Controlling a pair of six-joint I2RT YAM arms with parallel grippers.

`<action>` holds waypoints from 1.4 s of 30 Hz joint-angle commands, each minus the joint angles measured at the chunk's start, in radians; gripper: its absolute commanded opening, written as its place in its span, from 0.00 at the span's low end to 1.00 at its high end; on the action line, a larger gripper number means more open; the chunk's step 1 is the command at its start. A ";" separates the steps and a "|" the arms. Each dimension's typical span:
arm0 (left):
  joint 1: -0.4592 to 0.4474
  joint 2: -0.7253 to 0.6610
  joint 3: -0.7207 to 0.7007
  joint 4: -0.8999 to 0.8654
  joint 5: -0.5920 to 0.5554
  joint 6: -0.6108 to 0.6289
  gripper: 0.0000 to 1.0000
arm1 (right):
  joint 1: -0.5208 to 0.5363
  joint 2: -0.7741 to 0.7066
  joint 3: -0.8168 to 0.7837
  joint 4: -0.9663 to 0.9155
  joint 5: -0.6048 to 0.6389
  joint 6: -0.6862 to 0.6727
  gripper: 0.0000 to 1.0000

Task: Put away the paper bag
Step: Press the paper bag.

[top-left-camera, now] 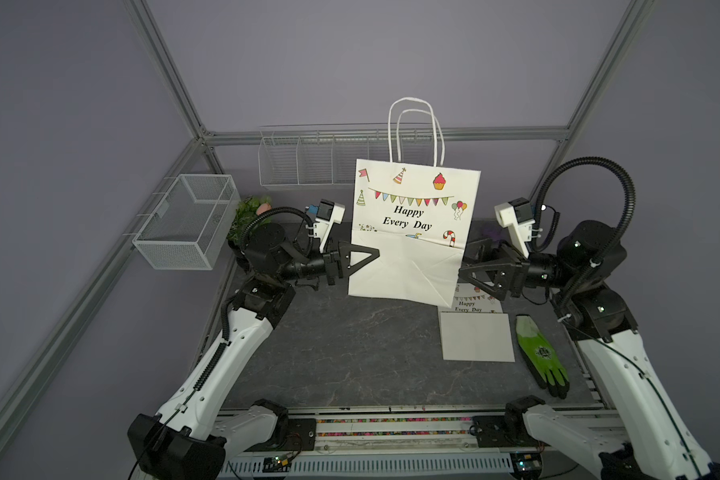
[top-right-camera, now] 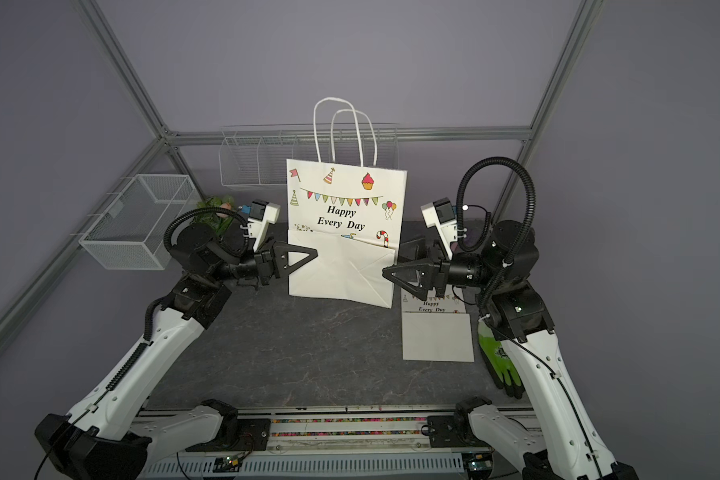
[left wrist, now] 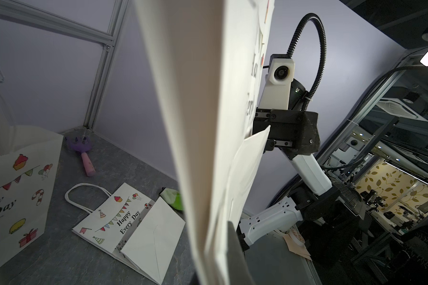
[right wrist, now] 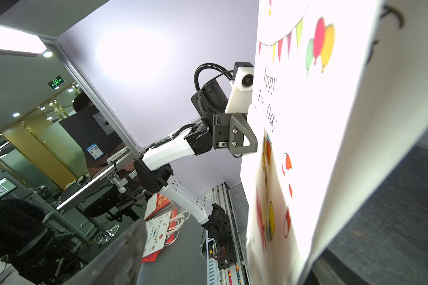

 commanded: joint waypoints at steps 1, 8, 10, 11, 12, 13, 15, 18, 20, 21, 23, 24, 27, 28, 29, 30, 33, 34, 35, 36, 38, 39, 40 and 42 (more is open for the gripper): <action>0.008 0.010 0.015 0.055 0.028 -0.053 0.00 | 0.017 -0.030 -0.028 -0.059 0.034 -0.084 0.89; 0.004 -0.001 0.006 0.075 0.051 -0.069 0.00 | 0.037 -0.025 -0.043 -0.145 0.138 -0.174 0.90; 0.004 0.003 0.010 0.069 0.052 -0.069 0.00 | 0.053 -0.018 -0.049 -0.124 0.143 -0.164 0.92; 0.003 0.004 0.010 0.067 0.052 -0.066 0.00 | 0.060 -0.014 -0.049 -0.116 0.148 -0.161 0.95; 0.003 0.006 0.010 0.064 0.053 -0.068 0.00 | 0.067 -0.011 -0.049 -0.109 0.154 -0.160 0.99; 0.001 0.009 0.009 0.062 0.054 -0.067 0.00 | 0.073 -0.009 -0.049 -0.103 0.156 -0.158 0.94; -0.005 0.010 0.003 0.055 0.058 -0.063 0.00 | 0.080 -0.008 -0.051 -0.088 0.163 -0.153 0.81; -0.012 0.008 -0.013 0.054 0.059 -0.058 0.00 | 0.085 -0.005 -0.058 -0.065 0.170 -0.142 0.63; -0.017 0.003 -0.019 0.051 0.058 -0.053 0.00 | 0.086 -0.001 -0.062 -0.054 0.174 -0.136 0.55; -0.020 0.003 -0.021 0.047 0.061 -0.047 0.00 | 0.085 0.000 -0.063 -0.051 0.179 -0.136 0.52; -0.026 -0.001 -0.019 0.023 0.066 -0.030 0.00 | 0.086 0.000 -0.059 -0.047 0.199 -0.140 0.46; -0.027 -0.001 -0.017 0.006 0.069 -0.016 0.00 | 0.086 0.000 -0.055 -0.046 0.208 -0.142 0.40; -0.030 -0.002 -0.016 -0.040 0.071 0.018 0.00 | 0.087 0.008 -0.037 -0.035 0.220 -0.139 0.23; -0.031 -0.002 -0.020 -0.051 0.071 0.027 0.00 | 0.086 0.012 -0.034 -0.032 0.220 -0.136 0.18; -0.031 -0.003 -0.021 -0.063 0.071 0.034 0.00 | 0.086 0.015 -0.032 -0.029 0.218 -0.132 0.13; -0.031 -0.006 -0.022 -0.072 0.069 0.044 0.00 | 0.086 0.018 -0.032 -0.024 0.216 -0.128 0.09; -0.030 -0.020 -0.029 -0.078 0.048 0.048 0.01 | 0.085 0.024 -0.038 -0.024 0.207 -0.119 0.07; -0.030 -0.024 -0.029 -0.077 0.038 0.046 0.05 | 0.085 0.023 -0.040 -0.028 0.206 -0.120 0.07; -0.031 -0.027 -0.028 -0.075 0.028 0.045 0.08 | 0.086 0.022 -0.043 -0.033 0.207 -0.123 0.07; -0.032 -0.031 -0.028 -0.071 0.017 0.037 0.12 | 0.086 0.020 -0.044 -0.043 0.211 -0.129 0.07; -0.032 -0.032 -0.026 -0.042 0.005 0.009 0.22 | 0.086 0.019 -0.044 -0.069 0.218 -0.144 0.07; -0.031 -0.032 -0.023 -0.031 -0.002 0.000 0.30 | 0.086 0.018 -0.043 -0.084 0.220 -0.153 0.07; -0.031 -0.031 -0.021 -0.022 -0.008 -0.011 0.40 | 0.086 0.019 -0.042 -0.097 0.221 -0.160 0.07; -0.031 -0.027 -0.016 -0.006 -0.013 -0.027 0.69 | 0.086 0.019 -0.040 -0.116 0.219 -0.169 0.07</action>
